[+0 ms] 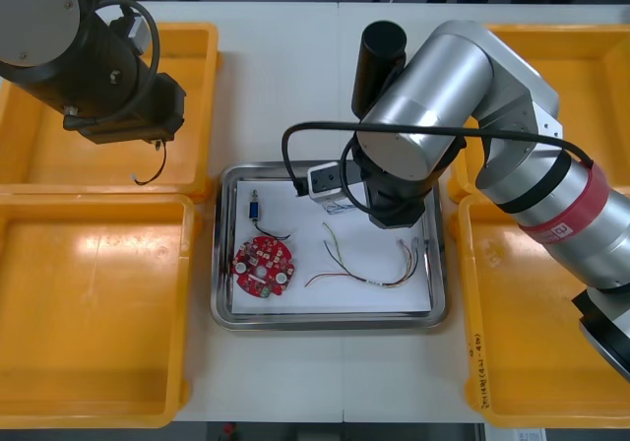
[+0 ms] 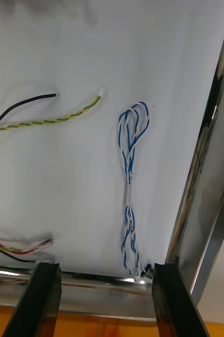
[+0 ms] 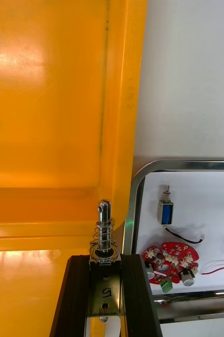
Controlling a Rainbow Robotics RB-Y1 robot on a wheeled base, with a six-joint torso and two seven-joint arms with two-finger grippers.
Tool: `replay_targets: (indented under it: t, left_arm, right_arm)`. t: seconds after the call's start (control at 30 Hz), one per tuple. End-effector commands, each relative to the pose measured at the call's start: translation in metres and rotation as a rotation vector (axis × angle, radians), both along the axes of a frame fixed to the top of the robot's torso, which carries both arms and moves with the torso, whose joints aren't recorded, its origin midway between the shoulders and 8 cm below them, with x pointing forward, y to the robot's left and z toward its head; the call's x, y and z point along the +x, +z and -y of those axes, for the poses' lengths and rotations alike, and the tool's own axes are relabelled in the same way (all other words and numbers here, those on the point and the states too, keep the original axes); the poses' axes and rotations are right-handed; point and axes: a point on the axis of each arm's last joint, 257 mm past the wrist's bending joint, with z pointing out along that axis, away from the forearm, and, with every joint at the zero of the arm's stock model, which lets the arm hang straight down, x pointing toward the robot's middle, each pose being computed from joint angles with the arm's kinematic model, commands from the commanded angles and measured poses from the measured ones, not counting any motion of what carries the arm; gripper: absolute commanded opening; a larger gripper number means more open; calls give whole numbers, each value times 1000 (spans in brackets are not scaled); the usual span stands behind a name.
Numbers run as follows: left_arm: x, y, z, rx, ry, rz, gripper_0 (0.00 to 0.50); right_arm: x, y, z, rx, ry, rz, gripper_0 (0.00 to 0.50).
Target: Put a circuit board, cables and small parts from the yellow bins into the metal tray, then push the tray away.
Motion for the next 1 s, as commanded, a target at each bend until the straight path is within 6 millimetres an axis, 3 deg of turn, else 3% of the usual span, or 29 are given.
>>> replay_targets:
  t: [0.03, 0.17, 0.3, 0.43, 0.77, 1.0]
  left_arm:
    - [-3, 10, 4, -23, -1, 23, 0]
    - [-3, 10, 4, -24, 2, 23, 0]
    - [-3, 10, 4, -25, 3, 23, 0]
    - [-3, 12, 5, -29, 2, 24, 0]
    - [-5, 13, 14, -50, -8, 18, 0]
    - [-2, 18, 37, -48, -18, 32, 0]
  right_arm:
    - [2, 50, -27, 102, -32, 29, 500]
    - [11, 81, -31, 202, -66, 65, 500]
    - [20, 113, -22, 278, -100, 127, 500]
    - [28, 154, 1, 368, -158, 215, 500]
    - [23, 168, 71, 466, -409, 237, 500]
    - [22, 168, 128, 523, -619, 263, 500]
